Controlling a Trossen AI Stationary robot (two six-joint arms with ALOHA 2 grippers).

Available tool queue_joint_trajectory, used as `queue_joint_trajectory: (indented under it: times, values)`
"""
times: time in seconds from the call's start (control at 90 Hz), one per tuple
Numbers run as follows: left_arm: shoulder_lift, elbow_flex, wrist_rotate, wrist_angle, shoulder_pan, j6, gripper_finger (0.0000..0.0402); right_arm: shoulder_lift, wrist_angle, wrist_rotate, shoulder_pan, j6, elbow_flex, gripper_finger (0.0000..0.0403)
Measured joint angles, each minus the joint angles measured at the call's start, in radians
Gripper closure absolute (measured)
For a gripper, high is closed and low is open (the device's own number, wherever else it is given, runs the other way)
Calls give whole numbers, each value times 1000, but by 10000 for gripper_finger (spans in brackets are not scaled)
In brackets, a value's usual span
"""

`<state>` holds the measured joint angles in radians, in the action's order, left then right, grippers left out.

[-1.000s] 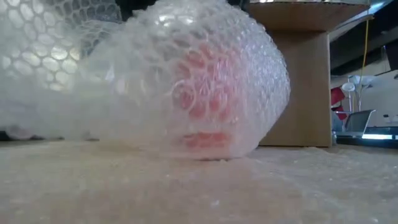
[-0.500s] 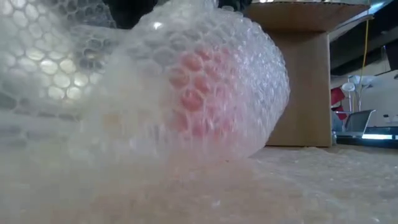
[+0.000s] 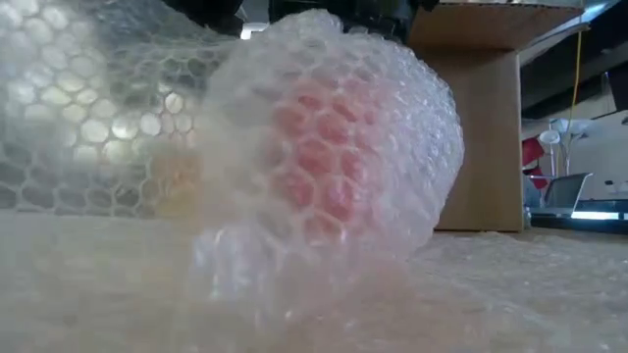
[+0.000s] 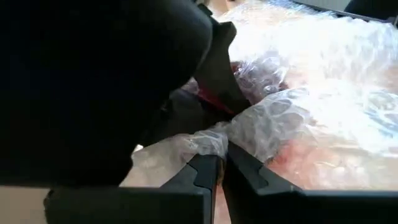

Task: Wrap mug
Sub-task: Wrap the orange mug with the bubble wrap

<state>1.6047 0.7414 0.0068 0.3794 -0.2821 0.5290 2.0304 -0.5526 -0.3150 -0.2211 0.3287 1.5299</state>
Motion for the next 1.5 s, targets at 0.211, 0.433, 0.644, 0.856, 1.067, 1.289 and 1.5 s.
queue_joint_trajectory:
  times: [0.211,0.433,0.644,0.856,1.067,1.289,1.5]
  values:
    - [0,0,55,12,-2,-1,402,0,33,-68,1,-23,-3,403]
    - [0,0,71,14,-2,-1,402,0,40,-99,1,-24,-3,402]
    - [-2,3,56,-22,10,-5,402,0,8,-25,0,-24,-1,389]
    - [-6,6,14,-100,22,-45,402,0,-25,34,1,-24,1,386]
    - [-87,3,1,-198,14,-74,402,0,-25,37,1,-24,2,386]
    - [-246,-3,12,-380,-33,-134,402,2,-59,16,-3,-22,-3,386]
    - [-346,-2,4,-431,-106,-195,402,28,-49,8,-1,-19,0,386]
